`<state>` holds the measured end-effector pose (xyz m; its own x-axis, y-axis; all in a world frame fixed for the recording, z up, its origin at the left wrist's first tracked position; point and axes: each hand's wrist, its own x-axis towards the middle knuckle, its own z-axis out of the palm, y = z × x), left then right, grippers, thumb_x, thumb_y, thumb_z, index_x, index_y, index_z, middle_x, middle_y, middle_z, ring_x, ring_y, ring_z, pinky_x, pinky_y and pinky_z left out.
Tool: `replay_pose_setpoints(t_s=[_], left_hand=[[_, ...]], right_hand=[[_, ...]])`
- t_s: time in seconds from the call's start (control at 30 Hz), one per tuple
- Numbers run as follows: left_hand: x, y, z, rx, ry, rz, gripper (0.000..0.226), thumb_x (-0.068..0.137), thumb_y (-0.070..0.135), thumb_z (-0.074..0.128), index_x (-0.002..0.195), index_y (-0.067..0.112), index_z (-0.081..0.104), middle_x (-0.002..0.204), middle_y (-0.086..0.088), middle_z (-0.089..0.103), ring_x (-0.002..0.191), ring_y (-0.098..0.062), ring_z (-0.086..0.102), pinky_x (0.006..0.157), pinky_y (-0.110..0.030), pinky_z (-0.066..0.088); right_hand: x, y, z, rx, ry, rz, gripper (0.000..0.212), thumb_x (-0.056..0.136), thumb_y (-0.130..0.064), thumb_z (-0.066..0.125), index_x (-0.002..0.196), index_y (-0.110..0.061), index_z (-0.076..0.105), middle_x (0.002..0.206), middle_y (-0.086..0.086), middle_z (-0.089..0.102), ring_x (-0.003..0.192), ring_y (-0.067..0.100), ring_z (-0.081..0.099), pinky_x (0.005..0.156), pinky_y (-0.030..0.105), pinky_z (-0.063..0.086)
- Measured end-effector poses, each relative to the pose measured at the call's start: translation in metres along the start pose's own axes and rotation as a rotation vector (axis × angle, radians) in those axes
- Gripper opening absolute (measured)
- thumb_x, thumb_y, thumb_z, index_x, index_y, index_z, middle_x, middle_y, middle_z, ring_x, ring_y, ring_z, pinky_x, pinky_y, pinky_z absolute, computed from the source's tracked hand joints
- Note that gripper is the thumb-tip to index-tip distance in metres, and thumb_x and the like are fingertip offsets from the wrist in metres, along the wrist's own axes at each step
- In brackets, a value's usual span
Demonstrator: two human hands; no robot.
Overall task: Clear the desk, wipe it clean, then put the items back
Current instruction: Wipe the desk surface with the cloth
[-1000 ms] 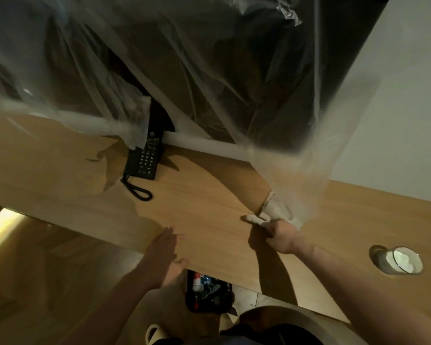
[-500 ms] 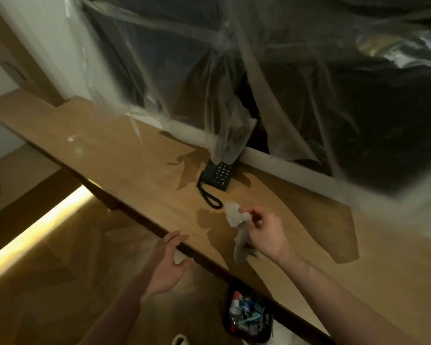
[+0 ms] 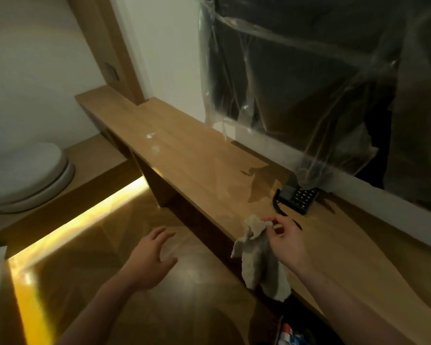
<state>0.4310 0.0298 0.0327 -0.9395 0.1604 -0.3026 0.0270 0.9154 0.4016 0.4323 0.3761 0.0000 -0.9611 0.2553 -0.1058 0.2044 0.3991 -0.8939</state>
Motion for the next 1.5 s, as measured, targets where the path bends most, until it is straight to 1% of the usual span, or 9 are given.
replay_pose_setpoints(t_s=[0.1,0.27,0.4,0.53,0.73,0.87,1.07,1.2,1.5], left_hand=[[0.011,-0.023,-0.025,0.020,0.030,-0.016,0.070,0.094,0.045,0.068,0.155,0.036,0.036,0.168,0.006,0.020,0.153,-0.019,0.026,0.122,-0.038,0.033],[0.047,-0.038,-0.054,0.016,0.050,-0.014,0.069,0.094,0.042,0.069,0.155,0.037,0.037,0.169,0.006,0.019,0.153,-0.019,0.024,0.122,-0.039,0.031],[0.087,-0.054,-0.072,0.007,0.041,-0.019,0.070,0.094,0.043,0.069,0.155,0.037,0.037,0.169,0.007,0.019,0.153,-0.019,0.024,0.122,-0.038,0.031],[0.131,-0.075,-0.087,0.021,0.030,-0.032,0.068,0.095,0.045,0.067,0.155,0.037,0.036,0.169,0.008,0.018,0.154,-0.018,0.024,0.122,-0.038,0.031],[0.197,-0.116,-0.112,0.019,-0.042,-0.088,0.069,0.094,0.049,0.066,0.155,0.040,0.034,0.169,0.009,0.016,0.155,-0.016,0.021,0.123,-0.038,0.030],[0.246,-0.138,-0.131,0.015,-0.023,-0.131,0.069,0.095,0.049,0.066,0.155,0.039,0.034,0.169,0.008,0.018,0.155,-0.017,0.021,0.123,-0.037,0.029],[0.279,-0.192,-0.154,-0.021,-0.050,-0.170,0.069,0.094,0.049,0.066,0.155,0.039,0.035,0.169,0.009,0.019,0.154,-0.015,0.021,0.124,-0.035,0.029],[0.315,-0.246,-0.173,0.028,-0.048,-0.183,0.072,0.093,0.050,0.066,0.157,0.039,0.033,0.171,0.006,0.009,0.158,-0.018,0.009,0.127,-0.039,0.022],[0.392,-0.385,-0.248,0.160,-0.116,-0.104,0.078,0.093,0.054,0.065,0.159,0.040,0.026,0.172,0.006,0.001,0.159,-0.021,0.004,0.127,-0.041,0.021]], right_hand=[[0.026,-0.029,0.025,-0.052,0.072,-0.101,0.017,0.101,-0.020,0.060,0.104,-0.035,0.068,0.109,-0.016,0.058,0.101,0.001,0.058,0.078,0.011,0.044],[0.074,-0.054,0.054,-0.066,0.090,-0.179,0.029,0.099,-0.010,0.060,0.107,-0.037,0.066,0.119,-0.012,0.053,0.107,0.004,0.057,0.087,0.022,0.051],[0.120,-0.035,0.105,-0.288,-0.060,-0.094,0.028,0.100,-0.010,0.058,0.121,-0.029,0.064,0.136,-0.010,0.048,0.121,0.006,0.050,0.098,0.025,0.046],[0.149,0.015,0.157,-0.471,-0.296,0.131,0.061,0.099,-0.028,0.058,0.155,-0.030,0.036,0.166,-0.001,0.017,0.154,0.025,0.019,0.126,0.041,0.022],[0.179,0.050,0.209,-0.686,-0.483,0.316,0.085,0.097,-0.048,0.058,0.164,-0.034,0.007,0.172,-0.004,-0.010,0.158,0.030,0.002,0.128,0.044,0.016],[0.222,0.040,0.250,-0.813,-0.518,0.361,0.084,0.103,-0.042,0.051,0.163,-0.032,-0.007,0.170,-0.001,-0.022,0.156,0.037,-0.015,0.127,0.051,0.011],[0.284,0.021,0.318,-0.800,-0.475,0.330,0.081,0.104,-0.040,0.048,0.165,-0.028,-0.004,0.171,0.003,-0.016,0.157,0.039,-0.010,0.129,0.048,0.007],[0.324,-0.010,0.370,-0.768,-0.464,0.302,0.079,0.103,-0.035,0.051,0.165,-0.029,0.002,0.172,0.005,-0.009,0.157,0.038,-0.004,0.128,0.045,0.009],[0.366,-0.031,0.467,-0.684,-0.329,0.593,0.080,0.099,-0.048,0.047,0.165,-0.030,0.005,0.173,0.000,-0.004,0.158,0.031,-0.006,0.127,0.048,0.008]])
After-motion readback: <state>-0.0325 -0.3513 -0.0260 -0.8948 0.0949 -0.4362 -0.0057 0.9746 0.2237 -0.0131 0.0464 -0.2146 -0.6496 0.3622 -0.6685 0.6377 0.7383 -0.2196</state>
